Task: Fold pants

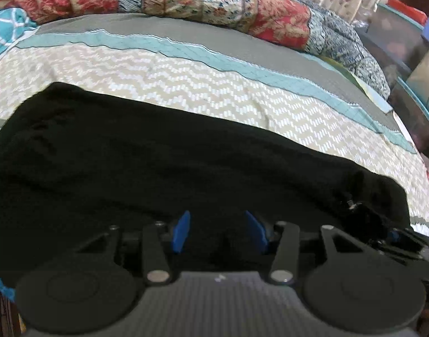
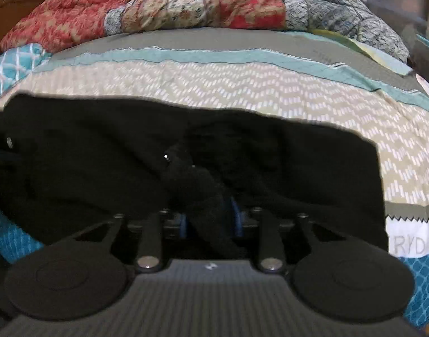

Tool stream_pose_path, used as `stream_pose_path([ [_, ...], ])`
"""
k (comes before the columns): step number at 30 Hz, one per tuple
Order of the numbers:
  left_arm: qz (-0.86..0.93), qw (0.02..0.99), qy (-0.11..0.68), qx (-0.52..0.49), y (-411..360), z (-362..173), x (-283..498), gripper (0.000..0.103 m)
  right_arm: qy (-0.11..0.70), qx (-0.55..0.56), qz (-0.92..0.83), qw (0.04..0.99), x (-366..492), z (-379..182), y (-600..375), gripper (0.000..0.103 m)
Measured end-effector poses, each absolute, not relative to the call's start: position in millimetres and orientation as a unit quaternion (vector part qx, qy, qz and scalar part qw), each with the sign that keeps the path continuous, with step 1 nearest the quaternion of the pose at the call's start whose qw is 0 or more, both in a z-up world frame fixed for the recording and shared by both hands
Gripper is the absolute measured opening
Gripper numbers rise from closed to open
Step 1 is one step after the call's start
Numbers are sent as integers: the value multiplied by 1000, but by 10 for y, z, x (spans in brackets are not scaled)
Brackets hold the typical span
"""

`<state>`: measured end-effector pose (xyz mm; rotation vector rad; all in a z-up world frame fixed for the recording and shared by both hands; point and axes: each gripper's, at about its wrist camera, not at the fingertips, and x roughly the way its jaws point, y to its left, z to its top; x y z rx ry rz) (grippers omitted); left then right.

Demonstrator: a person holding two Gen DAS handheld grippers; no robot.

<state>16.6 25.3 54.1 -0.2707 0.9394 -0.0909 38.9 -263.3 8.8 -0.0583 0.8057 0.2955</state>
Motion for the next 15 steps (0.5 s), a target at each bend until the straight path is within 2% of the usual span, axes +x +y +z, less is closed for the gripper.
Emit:
stream_pose_path([
  [1,-43,884,446,-133,321,566,135,49,388,-19,151,909,342,168,-2674,68],
  [2,-41,886,442,-137,384,580,106,51,389,3,157,908,327,252,-2735,78],
  [3,-39,887,437,-143,457,601,68,51,383,28,161,909,293,331,-2816,82],
  [5,-34,889,429,-157,623,627,-10,51,356,78,177,914,191,501,-2942,82],
  [8,-23,888,419,-186,858,647,-156,51,324,146,180,917,152,667,-3063,74],
  [10,-14,889,412,-200,1002,663,-258,51,327,182,175,910,252,627,-3067,55],
  [12,-1,891,401,-214,1177,684,-390,53,360,203,167,895,402,435,-2990,45],
  [15,29,895,382,-230,1454,717,-592,58,439,191,124,869,567,-6,-2840,38],
])
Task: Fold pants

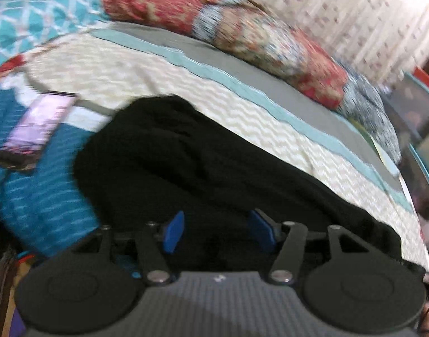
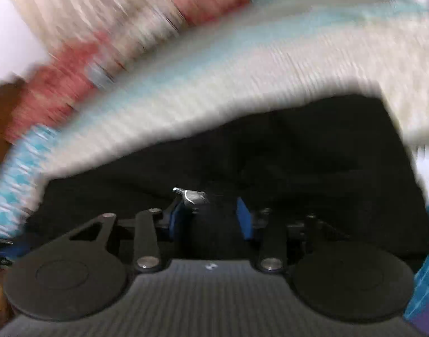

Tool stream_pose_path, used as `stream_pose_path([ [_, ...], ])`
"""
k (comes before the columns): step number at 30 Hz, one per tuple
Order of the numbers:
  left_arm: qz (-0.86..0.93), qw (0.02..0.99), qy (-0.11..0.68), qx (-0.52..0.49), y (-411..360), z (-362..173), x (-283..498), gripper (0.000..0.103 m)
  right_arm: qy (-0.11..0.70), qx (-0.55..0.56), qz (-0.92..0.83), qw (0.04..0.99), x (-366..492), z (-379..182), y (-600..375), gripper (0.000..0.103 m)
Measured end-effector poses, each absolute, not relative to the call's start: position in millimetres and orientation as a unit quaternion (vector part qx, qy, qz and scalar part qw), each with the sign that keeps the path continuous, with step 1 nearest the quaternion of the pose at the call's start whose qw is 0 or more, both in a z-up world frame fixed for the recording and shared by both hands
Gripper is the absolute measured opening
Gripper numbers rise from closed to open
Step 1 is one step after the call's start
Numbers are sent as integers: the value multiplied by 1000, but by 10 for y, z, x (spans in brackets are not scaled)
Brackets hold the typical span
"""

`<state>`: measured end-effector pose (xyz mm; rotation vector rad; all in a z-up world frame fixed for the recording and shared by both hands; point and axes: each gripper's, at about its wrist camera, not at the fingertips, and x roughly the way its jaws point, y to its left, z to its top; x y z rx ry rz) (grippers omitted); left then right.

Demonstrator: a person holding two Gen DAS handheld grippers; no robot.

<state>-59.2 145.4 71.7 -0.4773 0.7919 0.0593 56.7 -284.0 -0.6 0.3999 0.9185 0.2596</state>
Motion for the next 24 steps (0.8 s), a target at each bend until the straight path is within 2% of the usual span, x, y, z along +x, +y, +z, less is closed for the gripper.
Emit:
stream_pose_path([
  [1,44,895,375,-237,1567,723,-662,61,429,190,118,875,534,-9,-2811,38],
  [5,94,884,362,-279,1965,630,-798,87,420,177,79,886,414,307,-2694,42],
  [8,108,859,363,-345,2226,464,-732,93,392,189,102,895,316,492,-2614,42],
  [11,89,840,352,-403,2380,288,-559,103,400,193,159,882,353,576,-2246,42],
  [18,78,836,327,-434,2467,24,-246,102,464,181,289,818,671,504,-955,39],
  [19,76,838,322,-434,2485,14,-246,100,470,180,305,809,749,499,-749,39],
  [21,69,847,321,-418,2435,0,-161,71,480,183,323,795,881,462,-447,39],
  [22,67,848,326,-412,2427,-15,-133,49,488,189,329,786,943,419,-322,39],
  [24,52,846,327,-419,2423,-57,-105,32,524,204,323,761,1099,234,-116,40],
])
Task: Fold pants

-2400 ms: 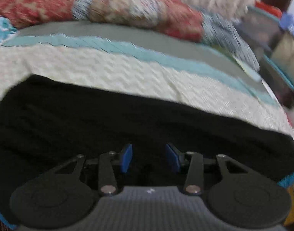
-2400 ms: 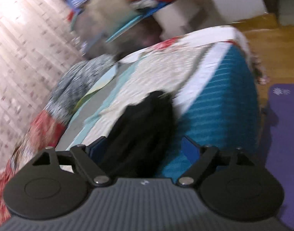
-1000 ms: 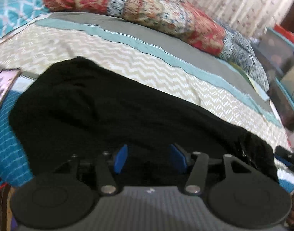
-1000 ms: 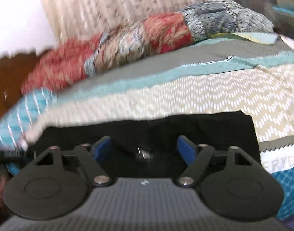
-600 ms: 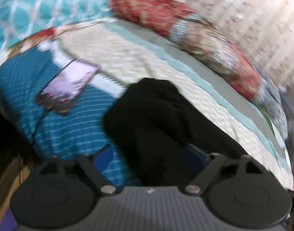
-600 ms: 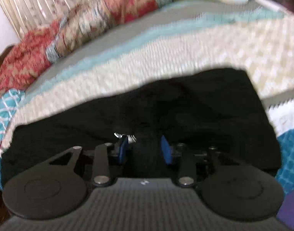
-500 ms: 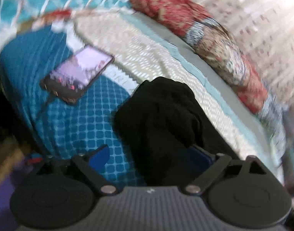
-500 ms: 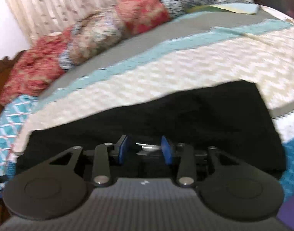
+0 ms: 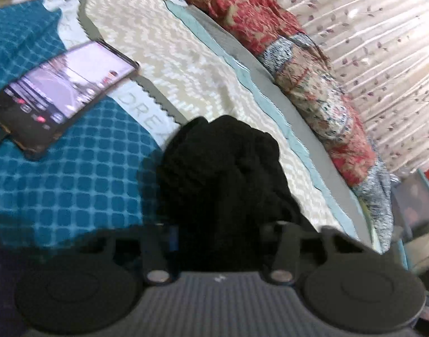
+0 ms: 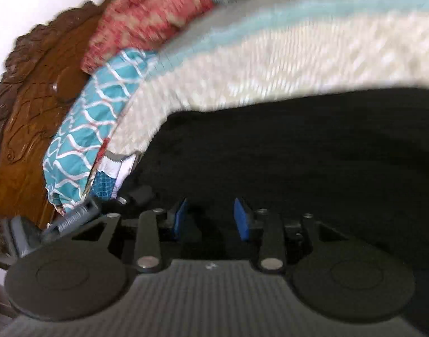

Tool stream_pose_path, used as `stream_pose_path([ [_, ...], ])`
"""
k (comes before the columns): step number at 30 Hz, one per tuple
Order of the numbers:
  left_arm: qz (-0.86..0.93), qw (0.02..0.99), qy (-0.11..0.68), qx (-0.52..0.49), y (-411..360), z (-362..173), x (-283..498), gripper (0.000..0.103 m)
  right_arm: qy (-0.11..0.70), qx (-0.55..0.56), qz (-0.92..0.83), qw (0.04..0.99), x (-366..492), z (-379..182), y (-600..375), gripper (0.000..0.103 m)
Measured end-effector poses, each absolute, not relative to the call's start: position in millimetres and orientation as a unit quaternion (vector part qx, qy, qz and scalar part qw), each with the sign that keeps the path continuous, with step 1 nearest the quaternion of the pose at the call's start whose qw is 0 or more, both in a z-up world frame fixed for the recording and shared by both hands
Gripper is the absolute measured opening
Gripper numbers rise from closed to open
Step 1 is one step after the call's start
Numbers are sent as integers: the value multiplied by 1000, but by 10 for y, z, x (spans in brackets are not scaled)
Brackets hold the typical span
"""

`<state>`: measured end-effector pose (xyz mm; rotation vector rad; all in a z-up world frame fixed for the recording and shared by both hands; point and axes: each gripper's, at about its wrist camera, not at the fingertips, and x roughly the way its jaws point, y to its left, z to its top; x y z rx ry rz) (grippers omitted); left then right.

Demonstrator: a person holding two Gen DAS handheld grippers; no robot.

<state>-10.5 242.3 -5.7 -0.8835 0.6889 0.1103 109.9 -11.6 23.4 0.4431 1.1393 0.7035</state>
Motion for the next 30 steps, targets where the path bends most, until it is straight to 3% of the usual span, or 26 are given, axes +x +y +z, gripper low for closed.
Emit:
stream_pose_path([
  [2,41,849,325,-414,2385,-38,-114,29,571,202,301,737,1206,-55,12,36],
  [10,-19,939,276,-202,1517,495,-137,28,575,268,300,713,1252,-82,-146,37],
  [16,-115,958,260,-47,589,602,-154,29,519,350,249,739,1133,126,-950,40],
  [18,-144,950,278,17,198,500,-129,43,500,343,216,765,1047,213,-1235,40],
  [20,-157,938,304,57,-66,378,-126,51,484,341,170,788,926,253,-1550,41],
  [26,-217,928,303,27,65,539,-420,71,447,399,107,793,616,211,-2087,55],
  [30,-202,927,307,-74,531,690,-463,73,413,434,135,789,608,246,-2098,73],
])
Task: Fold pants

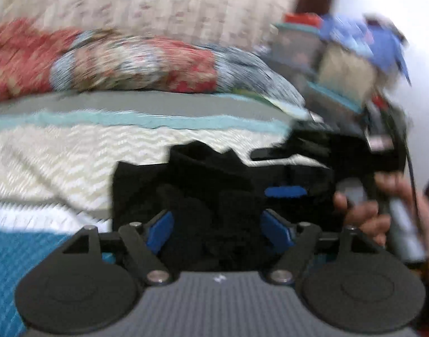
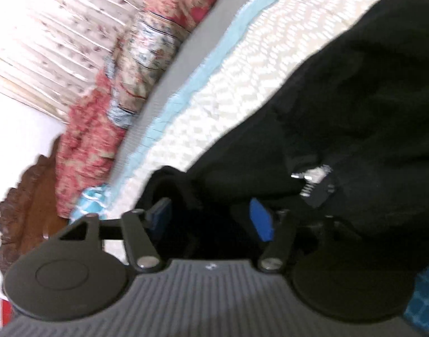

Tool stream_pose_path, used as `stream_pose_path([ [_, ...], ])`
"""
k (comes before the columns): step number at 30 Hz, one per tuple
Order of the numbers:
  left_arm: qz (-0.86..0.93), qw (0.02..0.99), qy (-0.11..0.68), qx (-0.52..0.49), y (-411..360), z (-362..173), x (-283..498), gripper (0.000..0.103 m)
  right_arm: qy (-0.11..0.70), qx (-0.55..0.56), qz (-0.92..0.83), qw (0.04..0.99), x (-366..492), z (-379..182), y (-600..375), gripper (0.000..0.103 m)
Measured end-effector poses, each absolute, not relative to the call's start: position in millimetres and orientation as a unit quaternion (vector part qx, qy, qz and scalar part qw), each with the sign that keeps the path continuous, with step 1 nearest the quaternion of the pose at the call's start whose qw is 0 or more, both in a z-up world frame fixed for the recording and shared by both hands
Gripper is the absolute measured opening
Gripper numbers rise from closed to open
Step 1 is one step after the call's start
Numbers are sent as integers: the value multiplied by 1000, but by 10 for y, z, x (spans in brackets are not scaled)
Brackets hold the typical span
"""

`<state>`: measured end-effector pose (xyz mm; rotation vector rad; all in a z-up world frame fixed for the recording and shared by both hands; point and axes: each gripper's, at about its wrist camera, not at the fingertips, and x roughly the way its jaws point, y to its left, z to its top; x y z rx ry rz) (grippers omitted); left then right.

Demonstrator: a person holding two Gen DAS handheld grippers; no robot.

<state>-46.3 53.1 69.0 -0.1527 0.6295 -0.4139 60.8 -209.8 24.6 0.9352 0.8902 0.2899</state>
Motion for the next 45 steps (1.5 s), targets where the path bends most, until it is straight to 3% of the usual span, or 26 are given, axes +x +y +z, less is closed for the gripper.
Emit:
stream_pose_path([
  [4,-131,923,323,-162,938,668,-384,72,385,381,163,824,605,436,-1910,79],
  [8,-108,913,345,-191,1022,582,-264,70,349,249,201,881,532,636,-1570,83],
  [9,-112,912,346,-189,984,566,-228,70,347,205,202,893,531,618,-1463,73],
  [10,-117,913,345,-185,931,553,-221,70,351,155,192,903,566,573,-1360,38],
  [11,-124,914,343,-178,879,552,-178,70,358,122,176,909,585,520,-1323,24],
  [15,-152,913,344,-158,718,535,-144,70,428,91,57,898,752,89,-1623,10],
  [17,-155,913,347,-151,681,502,-164,70,437,158,56,884,748,75,-1859,12],
  [21,-135,908,353,-181,814,444,-86,70,381,190,69,902,588,434,-1991,50],
  [27,-130,899,357,-217,918,448,52,59,323,164,150,920,562,719,-1662,50],
  [34,-143,896,387,-165,602,288,148,54,367,69,163,913,813,418,-1231,49],
  [36,-149,897,389,-150,549,267,125,55,421,118,133,889,935,186,-1465,44],
  [38,-154,901,383,-136,523,285,90,55,427,181,141,875,909,144,-1699,30],
  [39,-153,900,384,-138,530,289,97,55,426,181,144,875,905,178,-1733,8],
  [45,-128,912,345,-182,707,533,211,54,344,262,220,874,1009,756,-1864,2],
])
